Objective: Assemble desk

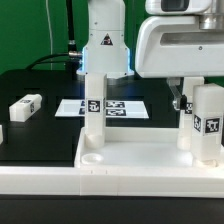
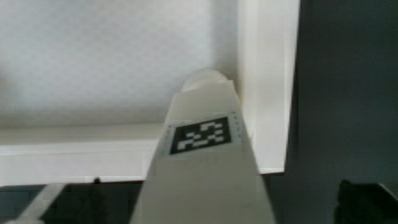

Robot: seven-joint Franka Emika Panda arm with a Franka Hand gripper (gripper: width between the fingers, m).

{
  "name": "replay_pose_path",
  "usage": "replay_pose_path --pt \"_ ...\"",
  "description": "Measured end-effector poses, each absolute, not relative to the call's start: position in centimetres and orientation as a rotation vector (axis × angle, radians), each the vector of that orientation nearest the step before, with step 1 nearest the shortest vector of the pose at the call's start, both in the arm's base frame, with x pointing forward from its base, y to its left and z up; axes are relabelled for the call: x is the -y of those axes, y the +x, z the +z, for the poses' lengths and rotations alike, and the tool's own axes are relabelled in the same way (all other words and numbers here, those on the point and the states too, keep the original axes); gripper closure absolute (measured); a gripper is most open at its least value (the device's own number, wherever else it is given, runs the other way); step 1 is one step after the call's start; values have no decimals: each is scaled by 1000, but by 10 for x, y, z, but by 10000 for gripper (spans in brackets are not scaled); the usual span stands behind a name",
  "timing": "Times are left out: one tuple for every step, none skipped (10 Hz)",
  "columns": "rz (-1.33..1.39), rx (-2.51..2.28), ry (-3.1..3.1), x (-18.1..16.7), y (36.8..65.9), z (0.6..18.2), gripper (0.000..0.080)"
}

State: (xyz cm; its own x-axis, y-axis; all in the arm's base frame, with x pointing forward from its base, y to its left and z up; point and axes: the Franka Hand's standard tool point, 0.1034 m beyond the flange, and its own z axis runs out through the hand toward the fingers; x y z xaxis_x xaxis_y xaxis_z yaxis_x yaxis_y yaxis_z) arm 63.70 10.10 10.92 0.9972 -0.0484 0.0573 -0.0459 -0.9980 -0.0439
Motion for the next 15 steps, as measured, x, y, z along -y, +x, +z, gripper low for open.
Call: replay_pose_path --pt "-91 -42 -3101 -100 637 109 236" --pt "-91 -37 -3103 -100 637 109 372" --pt "-91 -40 -3103 -100 637 109 372" --pt "-91 -40 -3103 -100 637 109 511" --pt "-91 -40 -3103 -100 637 109 511" --pt "-90 -69 -3102 -100 637 109 511" --pt "-89 -94 -3101 -100 637 109 511" --pt "-89 -95 -3101 -100 637 109 511" --pt "-88 -172 -3096 -100 637 109 511" --pt "-85 -296 -3084 -100 637 109 511" --pt "-82 -378 -3072 -100 637 109 511" --pt "-81 -588 -3020 -99 637 108 511" --pt "-92 -721 -2980 -98 638 107 509" --pt "-90 -819 -2952 -98 638 107 509" --pt "-84 -988 -2887 -97 638 107 509"
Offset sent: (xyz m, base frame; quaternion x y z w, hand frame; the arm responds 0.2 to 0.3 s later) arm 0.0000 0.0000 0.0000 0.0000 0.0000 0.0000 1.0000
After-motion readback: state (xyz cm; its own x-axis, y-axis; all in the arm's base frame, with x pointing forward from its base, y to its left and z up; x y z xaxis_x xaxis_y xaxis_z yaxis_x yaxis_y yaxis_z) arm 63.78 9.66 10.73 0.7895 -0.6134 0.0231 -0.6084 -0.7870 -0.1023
